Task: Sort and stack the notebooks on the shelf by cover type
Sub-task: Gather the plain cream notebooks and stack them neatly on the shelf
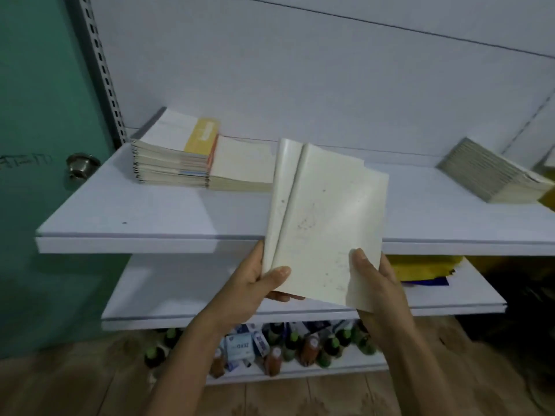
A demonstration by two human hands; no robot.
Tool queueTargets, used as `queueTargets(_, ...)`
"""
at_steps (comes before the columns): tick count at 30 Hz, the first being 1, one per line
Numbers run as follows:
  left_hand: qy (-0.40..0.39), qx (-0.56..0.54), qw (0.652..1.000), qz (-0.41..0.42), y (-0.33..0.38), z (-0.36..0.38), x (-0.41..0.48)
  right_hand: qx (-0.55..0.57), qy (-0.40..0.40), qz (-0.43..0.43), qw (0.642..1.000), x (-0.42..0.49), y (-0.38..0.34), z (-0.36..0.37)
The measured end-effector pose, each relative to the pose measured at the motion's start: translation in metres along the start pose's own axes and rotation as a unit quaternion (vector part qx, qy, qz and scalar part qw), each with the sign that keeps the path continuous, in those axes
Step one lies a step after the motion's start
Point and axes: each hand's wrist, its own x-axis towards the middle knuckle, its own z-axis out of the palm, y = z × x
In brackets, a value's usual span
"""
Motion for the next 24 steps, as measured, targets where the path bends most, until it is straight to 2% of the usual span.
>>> queueTargets(4, -0.049, 0.008, 0.999, -0.023, -0.028, 0.077, 0.005, 0.004, 0.077, -0.024, 0.997, -0.035, -0.006, -0.081)
queueTargets(13, -0.062, 0.025, 0.998, -0.001, -0.064, 0.231, 0.026, -0.04, 0.193, -0.092, 0.976, -0.086, -0.041, -0.211)
queueTargets(18, -0.079, 0.014, 0.997, -0.003, -0.071, 0.275, 0.046, -0.034, 0.233, -0.103, 0.966, -0.089, -0.053, -0.25)
queueTargets(24, -0.086, 0.02, 0.996, 0.0, -0.079, 0.309, 0.092, -0.037, 0.24, -0.119, 0.963, -0.063, -0.063, -0.29)
